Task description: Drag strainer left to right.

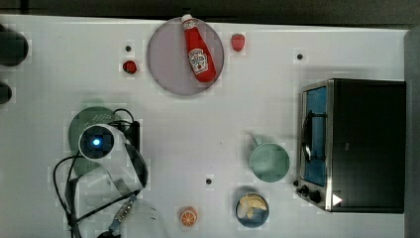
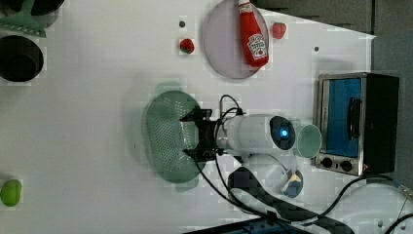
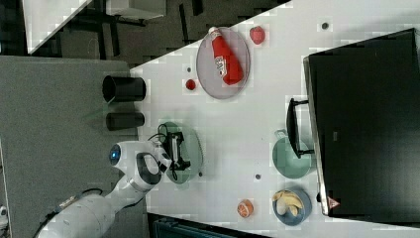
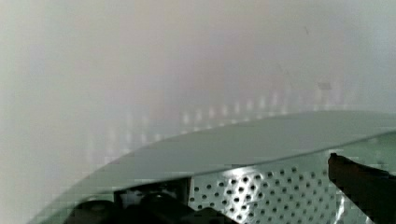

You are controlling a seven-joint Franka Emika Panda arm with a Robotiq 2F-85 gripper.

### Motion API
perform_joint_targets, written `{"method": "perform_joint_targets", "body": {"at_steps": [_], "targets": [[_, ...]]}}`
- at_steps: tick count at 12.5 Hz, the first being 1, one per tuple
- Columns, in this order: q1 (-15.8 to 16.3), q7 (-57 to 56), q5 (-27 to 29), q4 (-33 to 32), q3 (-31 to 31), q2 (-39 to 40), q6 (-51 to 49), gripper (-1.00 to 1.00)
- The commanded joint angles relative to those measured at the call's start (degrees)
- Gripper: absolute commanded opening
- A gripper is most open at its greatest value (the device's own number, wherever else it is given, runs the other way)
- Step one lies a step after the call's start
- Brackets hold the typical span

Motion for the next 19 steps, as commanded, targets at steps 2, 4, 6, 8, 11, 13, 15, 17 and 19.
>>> {"method": "perform_joint_targets", "body": {"at_steps": [2,4,6,8,11,13,15,17,19], "targets": [[-3.8,0.1,0.8,-3.3,-2.8,-4.1,-1.2,1.00],[-5.5,-2.4,0.8,-4.2,-3.6,-4.7,-1.2,1.00],[-7.1,-6.8,0.8,-4.9,-4.8,-5.0,-1.2,1.00],[-8.6,-10.6,0.8,-5.5,-6.5,-5.5,-1.2,1.00],[-10.3,-15.2,0.8,-6.4,-9.4,-6.5,-1.2,1.00],[-11.1,-18.2,0.8,-6.7,-11.3,-6.9,-1.2,1.00],[-11.6,-21.6,0.8,-7.0,-13.5,-7.2,-1.4,1.00],[-11.8,-26.4,0.8,-7.1,-15.6,-7.3,-0.8,1.00],[-12.0,-26.9,0.8,-7.1,-17.8,-7.4,-0.6,1.00]]}}
